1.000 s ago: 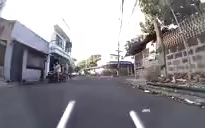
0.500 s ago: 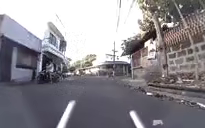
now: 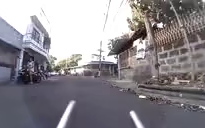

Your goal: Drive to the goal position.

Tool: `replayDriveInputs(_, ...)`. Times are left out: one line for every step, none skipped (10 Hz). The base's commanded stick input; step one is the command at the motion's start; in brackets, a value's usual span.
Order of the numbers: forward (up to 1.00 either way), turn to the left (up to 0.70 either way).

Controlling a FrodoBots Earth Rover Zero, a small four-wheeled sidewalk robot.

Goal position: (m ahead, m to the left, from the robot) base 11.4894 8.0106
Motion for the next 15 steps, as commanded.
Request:
replayDriveInputs(1.00,-0.40)
replayDriveInputs(1.00,-0.40)
replayDriveInputs(1.00,-0.40)
replayDriveInputs(1.00,-0.26)
replayDriveInputs(1.00,-0.01)
replayDriveInputs(1.00,0.00)
replayDriveInputs(1.00,0.00)
replayDriveInputs(1.00,0.00)
replayDriveInputs(1.00,0.00)
replayDriveInputs(1.00,0.00)
replayDriveInputs(1.00,0.00)
replayDriveInputs(1.00,0.00)
replayDriveInputs(1.00,0.00)
replayDriveInputs(1.00,0.08)
replayDriveInputs(1.00,0.25)
